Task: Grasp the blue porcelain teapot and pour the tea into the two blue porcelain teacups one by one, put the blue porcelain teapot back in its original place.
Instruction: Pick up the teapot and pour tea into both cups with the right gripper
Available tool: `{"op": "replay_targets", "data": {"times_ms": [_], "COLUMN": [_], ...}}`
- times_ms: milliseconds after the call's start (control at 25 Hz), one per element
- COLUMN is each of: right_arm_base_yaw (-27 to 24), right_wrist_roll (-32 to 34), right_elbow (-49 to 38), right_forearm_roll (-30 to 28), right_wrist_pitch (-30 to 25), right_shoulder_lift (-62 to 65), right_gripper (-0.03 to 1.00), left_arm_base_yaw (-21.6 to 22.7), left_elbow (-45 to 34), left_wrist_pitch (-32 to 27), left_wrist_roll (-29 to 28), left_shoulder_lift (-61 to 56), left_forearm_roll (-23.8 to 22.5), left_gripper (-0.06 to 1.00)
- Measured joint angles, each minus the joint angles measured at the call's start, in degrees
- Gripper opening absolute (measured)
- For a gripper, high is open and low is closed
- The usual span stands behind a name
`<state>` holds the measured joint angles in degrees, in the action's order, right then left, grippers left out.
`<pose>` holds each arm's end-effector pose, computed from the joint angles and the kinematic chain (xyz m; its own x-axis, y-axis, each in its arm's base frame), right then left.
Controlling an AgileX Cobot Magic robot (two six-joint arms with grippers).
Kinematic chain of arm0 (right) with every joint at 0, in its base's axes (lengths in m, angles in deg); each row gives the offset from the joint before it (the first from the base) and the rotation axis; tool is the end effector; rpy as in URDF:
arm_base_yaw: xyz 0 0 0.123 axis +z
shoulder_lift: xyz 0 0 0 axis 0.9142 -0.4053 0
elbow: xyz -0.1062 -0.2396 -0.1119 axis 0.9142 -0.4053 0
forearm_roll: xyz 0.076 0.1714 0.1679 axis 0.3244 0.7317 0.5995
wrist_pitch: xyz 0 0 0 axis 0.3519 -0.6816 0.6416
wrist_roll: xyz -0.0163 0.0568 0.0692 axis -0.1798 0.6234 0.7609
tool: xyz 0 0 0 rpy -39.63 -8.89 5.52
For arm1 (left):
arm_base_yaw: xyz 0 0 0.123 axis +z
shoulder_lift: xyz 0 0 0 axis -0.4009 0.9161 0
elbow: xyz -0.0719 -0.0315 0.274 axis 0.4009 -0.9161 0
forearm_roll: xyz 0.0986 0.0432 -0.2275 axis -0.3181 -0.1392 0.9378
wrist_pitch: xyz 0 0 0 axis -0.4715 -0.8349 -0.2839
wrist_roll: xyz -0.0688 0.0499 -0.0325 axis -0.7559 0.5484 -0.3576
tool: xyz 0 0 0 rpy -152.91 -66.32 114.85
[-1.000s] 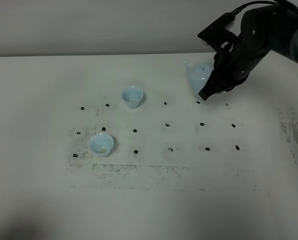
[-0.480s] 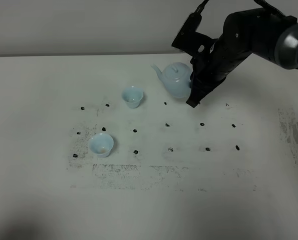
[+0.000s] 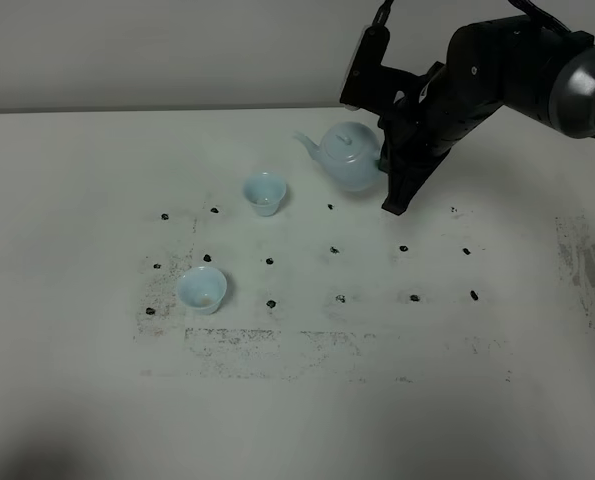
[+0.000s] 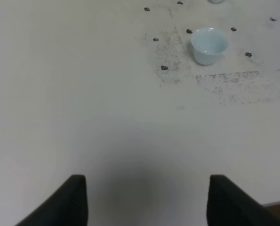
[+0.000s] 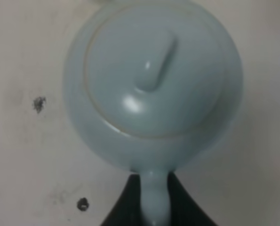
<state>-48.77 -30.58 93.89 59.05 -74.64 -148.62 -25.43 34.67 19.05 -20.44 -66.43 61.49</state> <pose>0.4322 0.1414 0.2194 -0.3037 -0.8802 -0.3647 -0.8448 0.4258 -0.3241 -0.0015 -0.0092 0.2654 -0.4792 0.1074 -0.8711 0.1645 0.9859 0.0311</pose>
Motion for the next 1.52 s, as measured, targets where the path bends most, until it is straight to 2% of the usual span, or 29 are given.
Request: {"op": "replay_targets", "data": {"times_ms": [160,400,680,1120,1520], "right_arm_base_yaw": [0.68,2.48,3.99,4.76,4.95], "right_wrist_roll": [-4.2,-6.35,-6.65,-5.59,-5.21], "right_elbow": [0.0,0.0,0.0,0.0,0.0], "right_forearm_roll": [-0.12,-2.54,-6.82,-15.56,-24.11], "right_wrist_pitch": [0.3,2.28,7.81,12.94,14.65], "right_shoulder_lift": [-0.41,-2.67,-4.15,-6.42,-6.42], "right_gripper": [0.07,0.07,0.07,0.07,0.07], "left_arm_base_yaw": [0.0,0.0,0.0,0.0,0.0], "left_elbow": [0.0,0.0,0.0,0.0,0.0], "left_wrist_pitch": [0.0,0.0,0.05,0.05,0.05], "left_wrist_roll": [0.0,0.0,0.0,0.0,0.0], "left_shoulder_lift": [0.0,0.0,0.0,0.0,0.0], "left_forearm_roll": [0.0,0.0,0.0,0.0,0.0], "left_gripper": [0.56,0.56,0.56,0.56,0.56]}}
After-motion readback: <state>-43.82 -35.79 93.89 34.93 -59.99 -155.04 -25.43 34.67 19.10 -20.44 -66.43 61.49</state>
